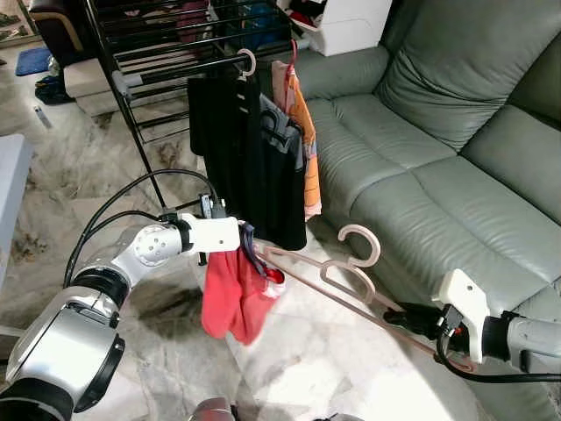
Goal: Hang hanger
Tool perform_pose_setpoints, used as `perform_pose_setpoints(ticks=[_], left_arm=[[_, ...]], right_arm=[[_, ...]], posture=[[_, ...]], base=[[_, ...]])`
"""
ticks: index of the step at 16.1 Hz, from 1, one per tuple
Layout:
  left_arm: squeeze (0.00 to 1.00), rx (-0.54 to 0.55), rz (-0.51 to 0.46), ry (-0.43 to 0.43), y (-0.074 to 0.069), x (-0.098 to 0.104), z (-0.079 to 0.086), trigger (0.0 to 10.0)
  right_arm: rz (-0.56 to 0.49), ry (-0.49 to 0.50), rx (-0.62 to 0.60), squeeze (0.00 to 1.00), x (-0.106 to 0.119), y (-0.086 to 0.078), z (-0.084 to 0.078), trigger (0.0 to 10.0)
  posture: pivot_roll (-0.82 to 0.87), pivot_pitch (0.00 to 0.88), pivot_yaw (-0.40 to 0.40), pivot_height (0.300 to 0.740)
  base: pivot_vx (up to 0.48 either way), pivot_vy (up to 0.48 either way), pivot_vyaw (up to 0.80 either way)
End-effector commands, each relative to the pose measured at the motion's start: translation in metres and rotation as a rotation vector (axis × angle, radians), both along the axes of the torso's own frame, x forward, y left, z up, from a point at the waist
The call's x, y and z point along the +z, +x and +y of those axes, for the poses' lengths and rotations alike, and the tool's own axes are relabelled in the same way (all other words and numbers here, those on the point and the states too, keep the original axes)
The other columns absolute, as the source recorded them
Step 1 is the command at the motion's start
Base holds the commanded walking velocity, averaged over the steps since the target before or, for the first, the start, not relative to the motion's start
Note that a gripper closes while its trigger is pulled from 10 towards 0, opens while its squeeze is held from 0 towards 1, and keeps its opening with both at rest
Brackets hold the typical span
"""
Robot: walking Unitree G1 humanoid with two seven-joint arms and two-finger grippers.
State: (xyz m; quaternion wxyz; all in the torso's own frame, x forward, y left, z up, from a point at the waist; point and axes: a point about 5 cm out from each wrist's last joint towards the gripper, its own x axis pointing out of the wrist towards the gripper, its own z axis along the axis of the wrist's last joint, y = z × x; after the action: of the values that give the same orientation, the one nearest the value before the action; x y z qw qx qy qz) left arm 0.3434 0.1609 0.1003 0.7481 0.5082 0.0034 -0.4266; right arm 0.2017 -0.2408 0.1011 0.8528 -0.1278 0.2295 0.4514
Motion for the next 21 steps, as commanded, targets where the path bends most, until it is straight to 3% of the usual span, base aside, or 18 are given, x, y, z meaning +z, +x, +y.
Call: perform_pose_setpoints(ticks=[1, 4, 9, 12, 21], left_arm=[[0.0, 0.011, -0.019, -0.009, 0.004, 0.008, 0.003, 10.0], [0.0, 0.017, -0.007, -0.002, 0.003, 0.005, 0.004, 10.0], [0.0, 0.022, 0.001, 0.001, 0.002, 0.003, 0.006, 10.0], [0.0, 0.023, 0.006, 0.002, 0.001, 0.002, 0.006, 10.0], [0.0, -0.042, 0.014, -0.03, -0.002, 0.004, -0.002, 10.0]], right_arm=[[-0.058, -0.011, -0.009, 0.0, 0.01, 0.007, -0.005, 10.0], [-0.124, -0.026, -0.041, 0.0, 0.018, 0.016, -0.011, 10.0], [0.036, -0.053, 0.032, 0.0, 0.01, -0.001, -0.018, 10.0], [0.065, -0.055, 0.05, 0.0, 0.008, -0.005, -0.019, 10.0], [0.005, -0.07, 0.028, 0.0, 0.004, 0.006, -0.015, 10.0]], posture=[[-0.12, 0.0, 0.034, 0.74], [-0.12, 0.0, 0.035, 0.74], [-0.12, 0.0, 0.034, 0.74], [-0.12, 0.0, 0.034, 0.74], [-0.11, 0.0, 0.031, 0.74]], base=[[0.0, 0.0, 0.0], [0.0, 0.0, 0.0], [0.0, 0.0, 0.0], [0.0, 0.0, 0.0], [0.0, 0.0, 0.0]])
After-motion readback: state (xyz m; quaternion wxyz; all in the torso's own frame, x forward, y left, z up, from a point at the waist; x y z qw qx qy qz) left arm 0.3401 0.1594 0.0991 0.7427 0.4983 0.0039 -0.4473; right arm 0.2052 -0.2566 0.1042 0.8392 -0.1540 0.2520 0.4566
